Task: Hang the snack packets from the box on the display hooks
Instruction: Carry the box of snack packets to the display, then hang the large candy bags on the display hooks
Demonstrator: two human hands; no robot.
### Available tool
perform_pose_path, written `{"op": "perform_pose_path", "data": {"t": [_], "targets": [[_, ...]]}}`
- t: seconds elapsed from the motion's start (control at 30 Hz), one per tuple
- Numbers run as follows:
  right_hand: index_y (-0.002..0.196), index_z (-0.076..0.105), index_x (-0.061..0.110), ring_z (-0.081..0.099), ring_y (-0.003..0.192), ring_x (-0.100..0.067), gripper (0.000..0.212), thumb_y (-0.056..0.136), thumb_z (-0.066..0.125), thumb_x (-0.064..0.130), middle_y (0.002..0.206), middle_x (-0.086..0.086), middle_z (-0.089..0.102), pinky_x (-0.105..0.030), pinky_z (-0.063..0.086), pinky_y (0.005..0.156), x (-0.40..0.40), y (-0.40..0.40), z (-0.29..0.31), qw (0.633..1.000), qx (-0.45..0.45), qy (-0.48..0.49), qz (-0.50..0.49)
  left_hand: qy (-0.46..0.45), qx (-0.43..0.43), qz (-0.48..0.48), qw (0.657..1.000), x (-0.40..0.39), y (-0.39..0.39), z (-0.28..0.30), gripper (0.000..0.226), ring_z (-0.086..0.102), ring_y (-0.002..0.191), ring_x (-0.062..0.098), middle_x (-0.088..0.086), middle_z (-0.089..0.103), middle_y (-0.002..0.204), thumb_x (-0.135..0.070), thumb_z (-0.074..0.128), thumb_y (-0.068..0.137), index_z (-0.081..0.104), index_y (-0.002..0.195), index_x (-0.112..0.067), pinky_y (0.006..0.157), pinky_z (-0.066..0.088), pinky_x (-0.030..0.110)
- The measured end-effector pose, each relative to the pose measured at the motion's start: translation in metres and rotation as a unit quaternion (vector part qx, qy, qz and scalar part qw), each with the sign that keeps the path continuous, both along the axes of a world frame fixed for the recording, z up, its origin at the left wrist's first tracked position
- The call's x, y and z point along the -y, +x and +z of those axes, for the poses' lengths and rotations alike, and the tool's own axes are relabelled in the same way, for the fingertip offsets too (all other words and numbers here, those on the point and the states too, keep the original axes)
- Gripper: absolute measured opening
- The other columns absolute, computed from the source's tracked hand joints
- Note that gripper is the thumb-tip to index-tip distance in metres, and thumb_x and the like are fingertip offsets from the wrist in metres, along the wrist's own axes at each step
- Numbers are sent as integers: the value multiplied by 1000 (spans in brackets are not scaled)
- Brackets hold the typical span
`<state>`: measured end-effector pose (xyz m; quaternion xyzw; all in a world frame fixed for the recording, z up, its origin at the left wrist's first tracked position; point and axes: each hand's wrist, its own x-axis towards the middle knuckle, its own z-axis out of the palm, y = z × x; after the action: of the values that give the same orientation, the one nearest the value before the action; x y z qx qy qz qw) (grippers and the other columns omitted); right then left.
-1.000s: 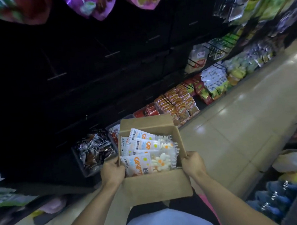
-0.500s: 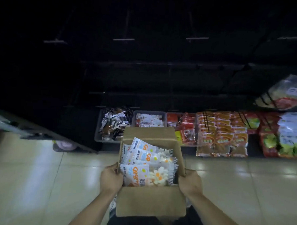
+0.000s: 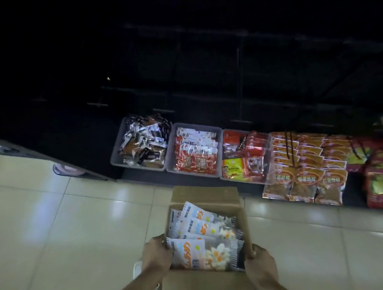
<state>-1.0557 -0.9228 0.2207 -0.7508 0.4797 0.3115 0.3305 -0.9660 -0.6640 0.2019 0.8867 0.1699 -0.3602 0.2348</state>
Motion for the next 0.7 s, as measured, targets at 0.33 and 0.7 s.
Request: {"op": "perform_pose_path", "data": {"t": [0.33,0.7], "targets": [[93,75,29,65,108,-42,20,91,56,27,113,-22,71,-38,52,90,-25,-7,-144,997,18,-46,-57,-26,3,-30,999,-7,18,-127,31,72,95,39,17,79,100,-3,57,86,79,105,-15,69,52,34],[114,78,12,64,95,-39,29,97,56,3,99,-22,72,-32,41,77,-6,32,-249,983,60,-44,-168,-31,39,-33,998,29,52,-230,40,70,101,42,18,77,108,-1,53,87,75,117,-18,77,54,36]]}}
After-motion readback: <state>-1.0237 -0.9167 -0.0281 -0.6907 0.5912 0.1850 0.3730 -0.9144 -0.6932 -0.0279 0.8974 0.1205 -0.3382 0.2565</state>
